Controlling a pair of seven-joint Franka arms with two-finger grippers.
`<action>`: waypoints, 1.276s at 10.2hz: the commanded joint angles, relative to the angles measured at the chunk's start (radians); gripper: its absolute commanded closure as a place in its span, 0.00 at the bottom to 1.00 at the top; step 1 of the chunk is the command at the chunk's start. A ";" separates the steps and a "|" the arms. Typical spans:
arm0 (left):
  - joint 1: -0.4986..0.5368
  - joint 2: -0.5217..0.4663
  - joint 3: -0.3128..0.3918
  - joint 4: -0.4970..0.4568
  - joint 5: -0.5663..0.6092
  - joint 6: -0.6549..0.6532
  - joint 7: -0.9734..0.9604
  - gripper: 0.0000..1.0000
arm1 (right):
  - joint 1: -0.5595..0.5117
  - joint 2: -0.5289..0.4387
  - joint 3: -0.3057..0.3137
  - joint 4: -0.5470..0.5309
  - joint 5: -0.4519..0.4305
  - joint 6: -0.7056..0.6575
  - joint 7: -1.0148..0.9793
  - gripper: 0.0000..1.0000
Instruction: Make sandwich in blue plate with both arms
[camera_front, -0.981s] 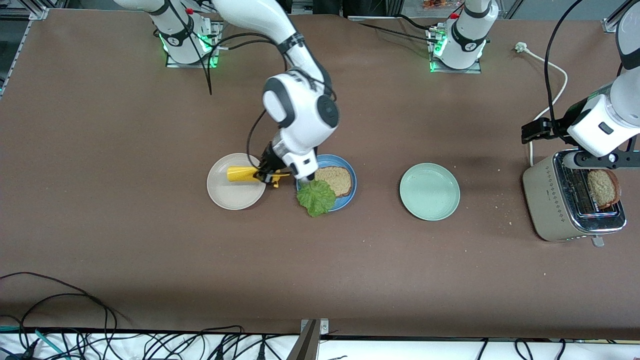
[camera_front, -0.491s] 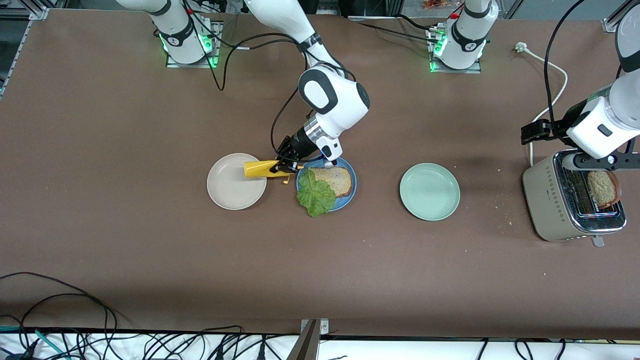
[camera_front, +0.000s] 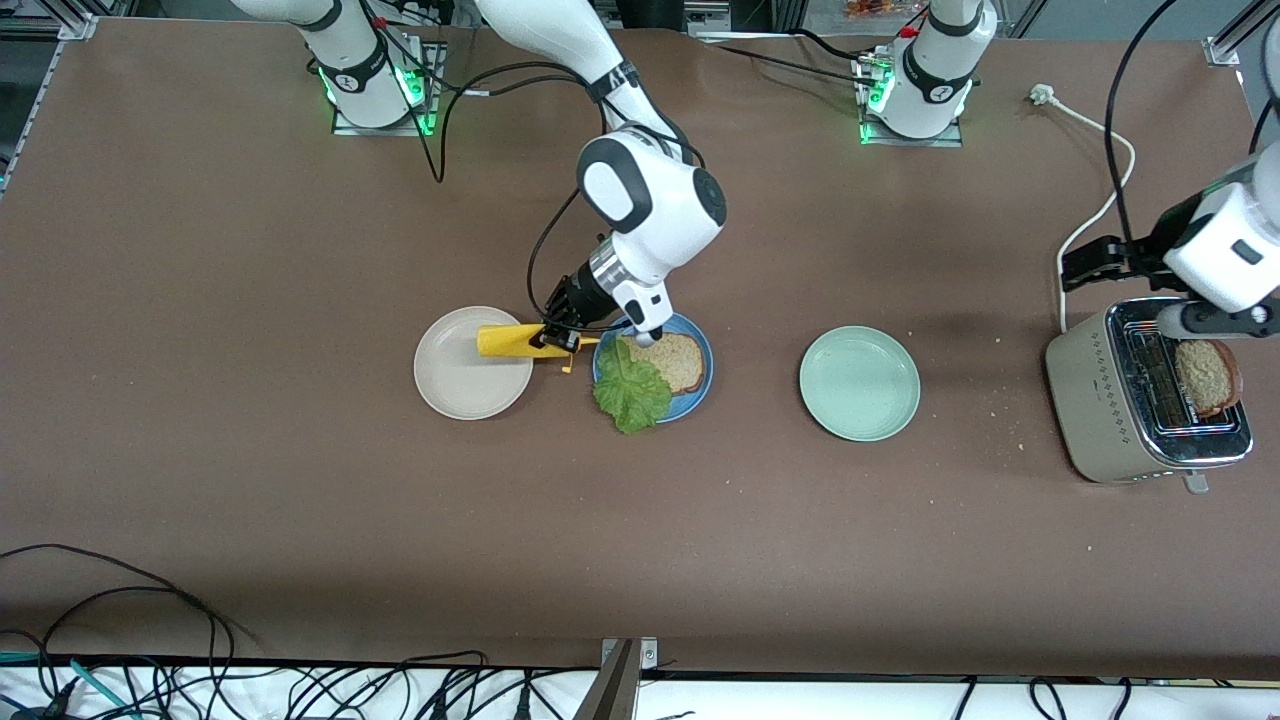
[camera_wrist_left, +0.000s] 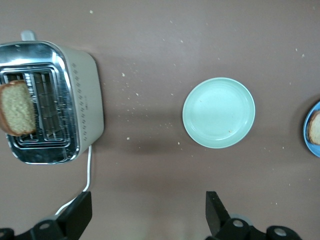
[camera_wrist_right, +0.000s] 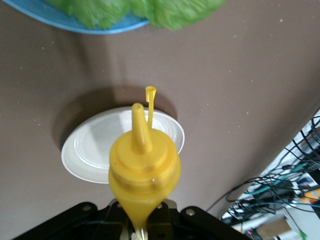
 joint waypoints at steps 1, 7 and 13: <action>0.077 0.017 0.004 0.038 0.000 -0.013 0.023 0.00 | -0.066 -0.087 -0.057 0.003 0.213 -0.025 -0.148 0.95; 0.296 0.146 0.004 0.039 0.071 0.125 0.185 0.00 | -0.321 -0.147 -0.094 -0.011 0.735 -0.086 -0.484 0.95; 0.377 0.285 0.004 0.036 0.086 0.275 0.311 0.00 | -0.672 -0.156 -0.083 -0.037 1.071 -0.331 -1.077 0.95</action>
